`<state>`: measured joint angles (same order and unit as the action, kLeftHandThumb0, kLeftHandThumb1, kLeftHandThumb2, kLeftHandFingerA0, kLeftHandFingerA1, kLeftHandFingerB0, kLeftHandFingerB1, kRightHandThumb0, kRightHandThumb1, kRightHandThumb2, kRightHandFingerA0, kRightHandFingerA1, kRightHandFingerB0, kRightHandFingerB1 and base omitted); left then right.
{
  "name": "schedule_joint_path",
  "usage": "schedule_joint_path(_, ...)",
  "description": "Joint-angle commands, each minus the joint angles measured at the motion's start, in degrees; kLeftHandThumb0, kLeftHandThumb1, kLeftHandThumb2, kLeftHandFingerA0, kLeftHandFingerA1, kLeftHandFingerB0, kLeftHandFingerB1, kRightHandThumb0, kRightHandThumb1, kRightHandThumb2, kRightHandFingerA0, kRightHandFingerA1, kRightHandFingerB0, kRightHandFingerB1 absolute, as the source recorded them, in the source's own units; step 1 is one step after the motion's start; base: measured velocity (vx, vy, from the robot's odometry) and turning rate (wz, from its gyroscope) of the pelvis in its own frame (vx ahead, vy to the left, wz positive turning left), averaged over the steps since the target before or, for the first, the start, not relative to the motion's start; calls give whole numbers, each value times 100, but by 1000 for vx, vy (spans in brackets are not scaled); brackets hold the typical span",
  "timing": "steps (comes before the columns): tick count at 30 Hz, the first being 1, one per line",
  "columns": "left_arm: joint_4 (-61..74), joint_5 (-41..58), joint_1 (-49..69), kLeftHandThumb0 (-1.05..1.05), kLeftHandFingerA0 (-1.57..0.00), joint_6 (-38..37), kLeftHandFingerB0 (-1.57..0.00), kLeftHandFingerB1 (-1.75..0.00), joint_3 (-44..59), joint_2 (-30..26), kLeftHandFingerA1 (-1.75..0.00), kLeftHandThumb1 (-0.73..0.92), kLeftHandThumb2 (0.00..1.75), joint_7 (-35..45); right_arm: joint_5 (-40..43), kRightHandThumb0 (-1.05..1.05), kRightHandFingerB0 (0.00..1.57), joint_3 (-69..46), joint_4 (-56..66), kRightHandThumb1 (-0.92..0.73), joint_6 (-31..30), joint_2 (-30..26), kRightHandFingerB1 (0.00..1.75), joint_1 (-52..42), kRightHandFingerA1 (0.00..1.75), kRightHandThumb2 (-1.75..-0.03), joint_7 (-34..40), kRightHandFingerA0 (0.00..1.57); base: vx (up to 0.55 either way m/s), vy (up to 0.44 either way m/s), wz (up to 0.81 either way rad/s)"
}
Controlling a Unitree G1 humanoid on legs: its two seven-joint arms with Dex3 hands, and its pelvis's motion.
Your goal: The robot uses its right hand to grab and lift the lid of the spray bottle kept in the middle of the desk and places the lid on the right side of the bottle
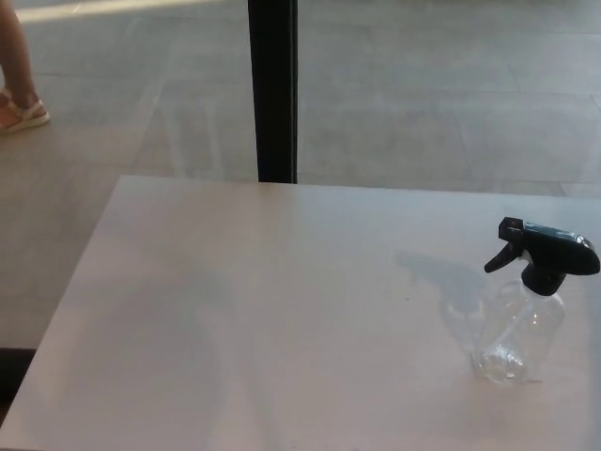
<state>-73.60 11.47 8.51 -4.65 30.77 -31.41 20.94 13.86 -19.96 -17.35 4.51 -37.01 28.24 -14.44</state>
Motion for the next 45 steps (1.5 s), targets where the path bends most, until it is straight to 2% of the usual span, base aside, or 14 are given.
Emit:
schedule_joint_path(1, 1, 135, 27, -90, -56, -93, -39, -39, 43, -113, -50, 91, 67, 60, -531, -78, 15, 1441, 1030, -54, -923, 186, 41, 259, 49, -90, -646, 24, 0, 0, 0)
schedule_joint_path(4, 10, 162, 64, -90, -57, -119, -39, -39, 64, -100, -50, 91, 68, 65, -1115, -80, 22, 2080, 820, -68, -678, 22, 29, 341, 37, -62, -857, 30, 0, 0, 0)
schedule_joint_path(5, 7, 142, 75, -94, -50, -160, -34, -52, 41, -102, -59, 75, 114, 104, -1183, -84, 24, 2292, 788, -67, -765, -7, 30, 367, 40, -61, -984, 26, 0, 0, 0)
schedule_joint_path(6, 15, 149, 94, -91, -56, -145, -38, -40, 45, -104, -50, 92, 68, 103, -1222, -85, 19, 2385, 745, -52, -727, -16, 41, 364, 51, -90, -989, 21, 0, 0, 0)
schedule_joint_path(8, 15, 137, 105, -91, -48, -150, -31, -51, 30, -110, -58, 75, 114, 103, -1259, -87, 16, 2499, 756, -53, -791, -91, 41, 377, 52, -92, -1026, 18, 0, 0, 0)
schedule_joint_path(10, -8, 136, 100, -90, -57, -127, -39, -39, 27, -120, -49, 91, 67, 92, -1568, -90, 23, 2814, 758, -76, -827, -262, 30, 427, 46, -64, -1116, 24, 0, 0, 0)
schedule_joint_path(11, -19, 137, 94, -96, -51, -134, -34, -51, 29, -117, -58, 77, 114, 89, -1649, -90, 24, 2892, 729, -80, -842, -296, 30, 467, 46, -65, -1114, 24, 0, 0, 0)
schedule_joint_path(16, -32, 117, 91, -91, -58, -150, -38, -39, -1, -118, -48, 91, 68, 48, -1856, -97, 26, 3110, 622, -72, -1059, -325, 33, 642, 50, -77, -1058, 27, 0, 0, 0)
schedule_joint_path(19, 1, 100, 115, -94, -50, -187, -32, -51, -31, -124, -59, 78, 115, 94, -2207, -94, 31, 3344, 581, -89, -1319, -389, 30, 808, 48, -67, -1037, 25, 0, 0, 0)
schedule_joint_path(31, -28, 25, 111, -93, -57, -180, -40, -39, -132, -168, -48, 91, 68, 7, -3659, -99, 27, 4137, 1143, -92, -1572, -885, 31, 1039, 43, -73, -1207, 25, 0, 0, 0)
schedule_joint_path(35, 0, -21, 148, -96, -51, -266, -34, -51, -202, -158, -58, 78, 115, 22, -4090, -102, 27, 4426, 1675, -91, -1954, -1063, 31, 1101, 46, -67, -1658, 27, 0, 0, 0)
schedule_joint_path(39, -24, -34, 156, -94, -56, -277, -37, -39, -235, -164, -48, 92, 69, 24, -4387, -100, 24, 4690, 1974, -81, -2283, -1146, 30, 1217, 48, -65, -2127, 26, 0, 0, 0)
schedule_joint_path(40, -31, -43, 165, -94, -56, -306, -37, -39, -244, -163, -48, 92, 69, 24, -4414, -96, 17, 4748, 1999, -59, -2364, -1155, 41, 1261, 57, -102, -2260, 24, 0, 0, 0)
schedule_joint_path(45, -5, -16, 189, -94, -54, -309, -36, -39, -269, -165, -51, 92, 71, 67, -4498, -93, 21, 4994, 2018, -69, -2585, -1244, 28, 1487, 57, -62, -2838, 26, 0, 0, 0)
